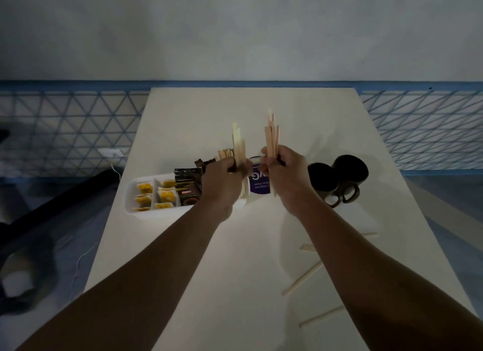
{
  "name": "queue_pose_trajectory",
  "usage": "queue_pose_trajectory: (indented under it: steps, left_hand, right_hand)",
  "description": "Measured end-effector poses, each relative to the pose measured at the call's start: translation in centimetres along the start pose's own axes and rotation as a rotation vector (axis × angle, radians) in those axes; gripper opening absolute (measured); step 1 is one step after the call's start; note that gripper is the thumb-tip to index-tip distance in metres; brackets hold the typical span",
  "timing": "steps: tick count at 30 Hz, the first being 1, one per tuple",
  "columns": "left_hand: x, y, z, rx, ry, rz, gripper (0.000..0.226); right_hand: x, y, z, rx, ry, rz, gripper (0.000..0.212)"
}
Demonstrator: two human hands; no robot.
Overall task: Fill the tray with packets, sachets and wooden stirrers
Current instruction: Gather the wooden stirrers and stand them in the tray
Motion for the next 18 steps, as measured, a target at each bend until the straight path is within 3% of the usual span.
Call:
queue_pose_trajectory:
  steps: [9, 18]
  left_hand:
    - [1.8, -2.6, 0.7, -0.104, 0.027, -0.133, 0.012]
    - [1.4, -1.7, 3.1, 0.146, 0.027, -0.229, 0.013]
  right_hand:
    - [1.2, 4.6, -0.3, 0.130, 0.008, 0.028, 0.025]
    - [1.2, 5.7, -3.3, -0.013, 0.074, 0.059, 0.020]
Point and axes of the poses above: each hand's wrist, its own x-axis towards the middle knuckle, its own y-axis out of the palm, z = x × y, the point moved 8 cm from there along x, towards the middle knuckle, and after that the axes turned 8 degrees about x, right-handed, at the moved point
